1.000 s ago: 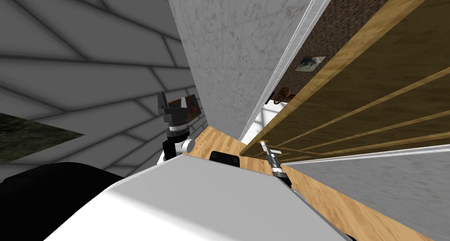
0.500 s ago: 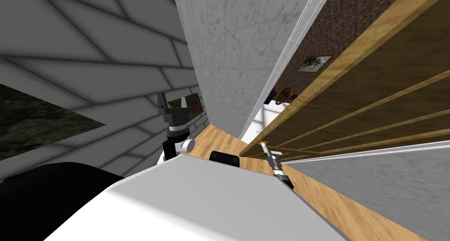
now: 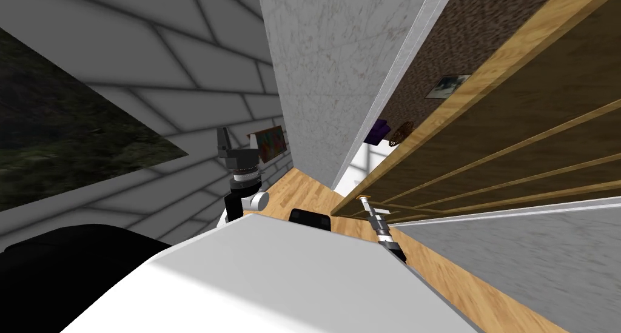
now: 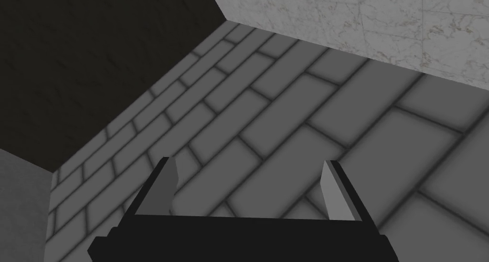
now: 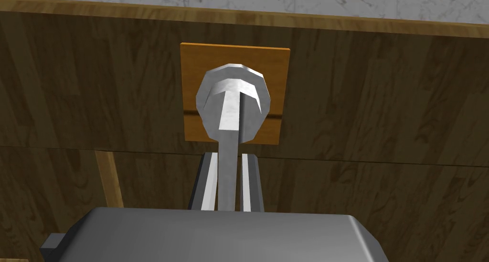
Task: Pull the door open
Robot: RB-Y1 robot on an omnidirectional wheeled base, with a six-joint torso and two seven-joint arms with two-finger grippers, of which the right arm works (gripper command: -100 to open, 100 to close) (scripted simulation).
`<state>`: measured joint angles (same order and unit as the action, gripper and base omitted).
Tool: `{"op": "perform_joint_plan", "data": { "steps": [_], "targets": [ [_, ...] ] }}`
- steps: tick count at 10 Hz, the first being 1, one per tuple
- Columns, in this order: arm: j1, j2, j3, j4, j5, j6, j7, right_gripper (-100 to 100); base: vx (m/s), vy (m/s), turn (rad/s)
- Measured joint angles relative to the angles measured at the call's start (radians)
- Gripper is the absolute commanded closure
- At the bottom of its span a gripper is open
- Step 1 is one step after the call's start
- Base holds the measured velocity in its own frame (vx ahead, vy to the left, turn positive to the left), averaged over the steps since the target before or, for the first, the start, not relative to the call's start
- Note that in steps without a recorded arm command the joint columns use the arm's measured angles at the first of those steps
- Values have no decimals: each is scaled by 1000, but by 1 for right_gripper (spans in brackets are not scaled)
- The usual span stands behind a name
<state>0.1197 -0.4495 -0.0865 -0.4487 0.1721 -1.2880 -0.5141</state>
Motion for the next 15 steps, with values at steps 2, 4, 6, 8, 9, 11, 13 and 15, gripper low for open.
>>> {"op": "perform_joint_plan", "data": {
  "steps": [2, 4, 6, 8, 9, 11, 13, 15],
  "targets": [
    [-4, 1, 2, 13, 3, -7, -1, 100, -193, -108, 181],
    [-9, 1, 5, 20, 6, -16, -3, 100, -226, -82, 149],
    [-9, -3, 3, 18, 5, -17, -3, 100, -168, -23, 77],
    [-3, -4, 1, 18, 6, -16, -4, 100, -167, -61, 192],
    [-3, -5, -1, 20, 7, -20, -4, 100, -230, -99, 181],
    [-5, -6, -4, 34, 10, -38, -5, 100, -219, -89, 184],
    [-9, -9, -7, 60, 14, -58, -4, 100, -241, -92, 210],
    [-11, -11, -9, 87, 18, -82, -3, 100, -182, -89, 158]
  ]
}}
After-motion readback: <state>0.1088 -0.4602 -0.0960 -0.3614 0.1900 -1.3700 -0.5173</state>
